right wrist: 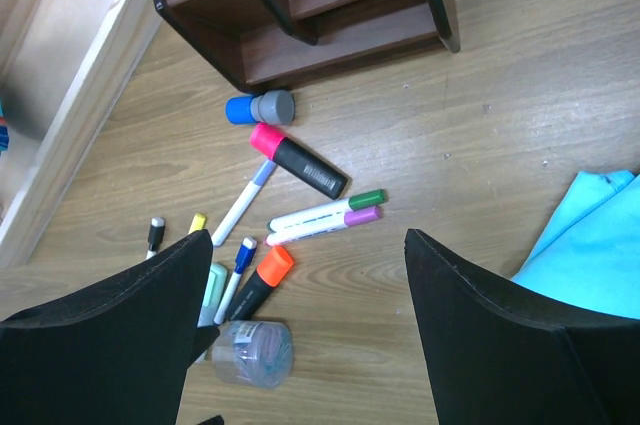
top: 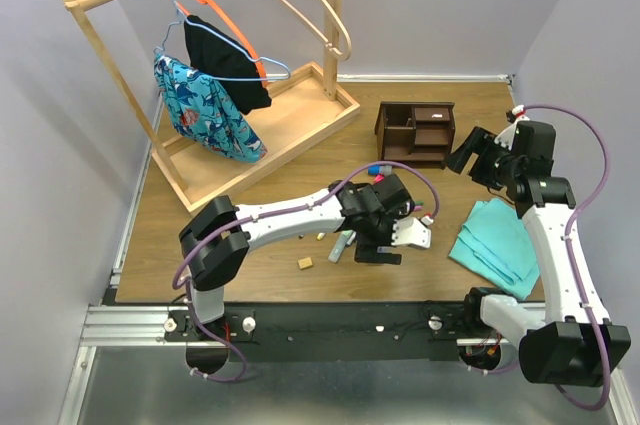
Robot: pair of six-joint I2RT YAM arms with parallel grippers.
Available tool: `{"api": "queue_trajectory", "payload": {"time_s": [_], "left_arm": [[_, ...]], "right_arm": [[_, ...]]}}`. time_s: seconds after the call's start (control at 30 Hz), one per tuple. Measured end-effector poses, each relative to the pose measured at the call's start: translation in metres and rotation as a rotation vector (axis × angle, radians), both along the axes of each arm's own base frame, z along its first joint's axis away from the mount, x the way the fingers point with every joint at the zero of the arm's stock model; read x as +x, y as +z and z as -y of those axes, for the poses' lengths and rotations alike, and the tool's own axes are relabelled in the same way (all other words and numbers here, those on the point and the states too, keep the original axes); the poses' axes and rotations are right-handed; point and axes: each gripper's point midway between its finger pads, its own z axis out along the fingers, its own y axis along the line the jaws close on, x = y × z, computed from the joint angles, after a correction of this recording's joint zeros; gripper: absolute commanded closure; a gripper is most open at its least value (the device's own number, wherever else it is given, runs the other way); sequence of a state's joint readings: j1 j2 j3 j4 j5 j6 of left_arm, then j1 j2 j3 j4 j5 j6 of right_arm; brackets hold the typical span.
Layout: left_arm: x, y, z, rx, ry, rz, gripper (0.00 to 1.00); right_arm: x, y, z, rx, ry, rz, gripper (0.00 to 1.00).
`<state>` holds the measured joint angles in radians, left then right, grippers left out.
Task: Sort the stationery into containers
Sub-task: Pick up the stationery from the center of the board.
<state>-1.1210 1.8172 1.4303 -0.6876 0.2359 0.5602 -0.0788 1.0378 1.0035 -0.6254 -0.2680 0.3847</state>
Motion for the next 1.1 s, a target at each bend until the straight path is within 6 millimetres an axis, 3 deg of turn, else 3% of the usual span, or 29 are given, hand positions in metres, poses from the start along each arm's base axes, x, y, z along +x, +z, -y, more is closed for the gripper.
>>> {"api": "queue_trajectory", "payload": {"time_s": [0.33, 0.5, 1.03, 1.1], "left_arm": [[0.002, -0.036, 0.0, 0.072, 0.027, -0.034, 0.07], [0.0, -0.038, 0.001, 0.069, 0.038, -0.047, 0.15], [0.001, -0.06, 0.0, 0.041, 0.142, -0.104, 0.18], [0.003, -0.062, 0.0, 0.036, 0.151, -0.106, 0.29]], "right_arm": [[-0.004, -0.004, 0.002, 0.018, -0.013, -0.008, 0.15], [-0.003, -0.003, 0.003, 0.03, -0.022, -0.008, 0.15], [0.002, -0.005, 0.016, 0.085, -0.082, -0.031, 0.15], [0.002, -0.005, 0.017, 0.089, -0.084, -0.03, 0.16]]}}
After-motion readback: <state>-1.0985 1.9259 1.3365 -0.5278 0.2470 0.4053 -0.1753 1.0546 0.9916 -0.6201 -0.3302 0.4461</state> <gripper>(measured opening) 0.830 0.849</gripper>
